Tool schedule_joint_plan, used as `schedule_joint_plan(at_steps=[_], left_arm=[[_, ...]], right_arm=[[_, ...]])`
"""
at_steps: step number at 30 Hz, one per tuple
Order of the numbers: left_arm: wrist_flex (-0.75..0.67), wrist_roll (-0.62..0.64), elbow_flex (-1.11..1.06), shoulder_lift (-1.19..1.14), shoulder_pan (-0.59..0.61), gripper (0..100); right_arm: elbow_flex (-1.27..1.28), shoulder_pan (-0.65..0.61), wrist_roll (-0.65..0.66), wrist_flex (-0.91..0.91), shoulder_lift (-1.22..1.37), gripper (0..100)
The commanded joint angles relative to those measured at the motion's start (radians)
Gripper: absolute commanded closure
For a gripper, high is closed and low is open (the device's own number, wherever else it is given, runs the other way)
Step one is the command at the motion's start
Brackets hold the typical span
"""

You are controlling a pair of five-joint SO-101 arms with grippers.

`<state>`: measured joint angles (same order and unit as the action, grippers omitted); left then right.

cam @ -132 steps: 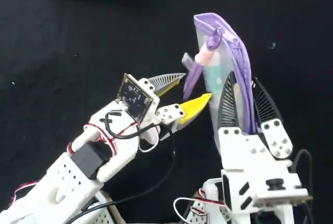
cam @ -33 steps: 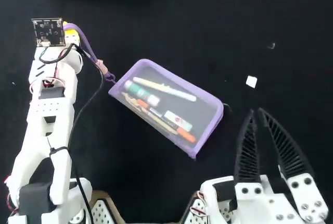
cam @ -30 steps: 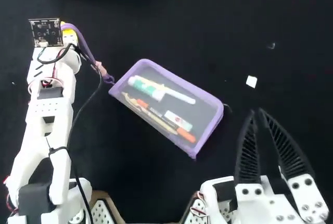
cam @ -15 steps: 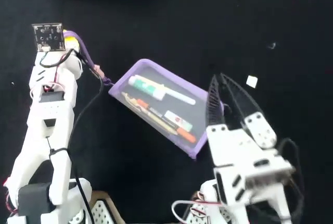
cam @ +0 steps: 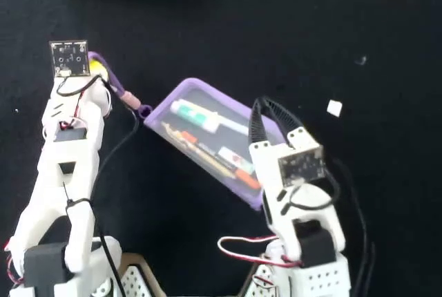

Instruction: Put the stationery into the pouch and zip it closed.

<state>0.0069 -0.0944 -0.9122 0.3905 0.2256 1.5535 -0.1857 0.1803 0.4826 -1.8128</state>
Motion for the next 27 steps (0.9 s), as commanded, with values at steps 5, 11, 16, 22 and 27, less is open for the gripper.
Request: schedule_joint_plan(at_steps=[5, 11, 16, 22, 27], left_arm=[[0.163, -0.009, 0.108, 0.023, 0.007, 97], [0.319, -0.006, 0.173, 0.025, 0.01, 97], [0.443, -0.003, 0.232, 0.025, -0.001, 97], [0.48, 0.12, 0.239, 0.025, -0.002, 97], [0.549, 0.155, 0.246, 0.025, -0.002, 97]], right_arm=[[0.077, -0.032, -0.009, -0.069, -0.068, 98.2], [0.093, -0.029, -0.058, -0.064, -0.067, 93.0], [0.088, 0.069, -0.086, -0.026, -0.067, 91.7], [0.007, 0.106, -0.084, 0.167, -0.067, 91.7], [-0.13, 0.1, -0.086, 0.338, -0.064, 91.7]])
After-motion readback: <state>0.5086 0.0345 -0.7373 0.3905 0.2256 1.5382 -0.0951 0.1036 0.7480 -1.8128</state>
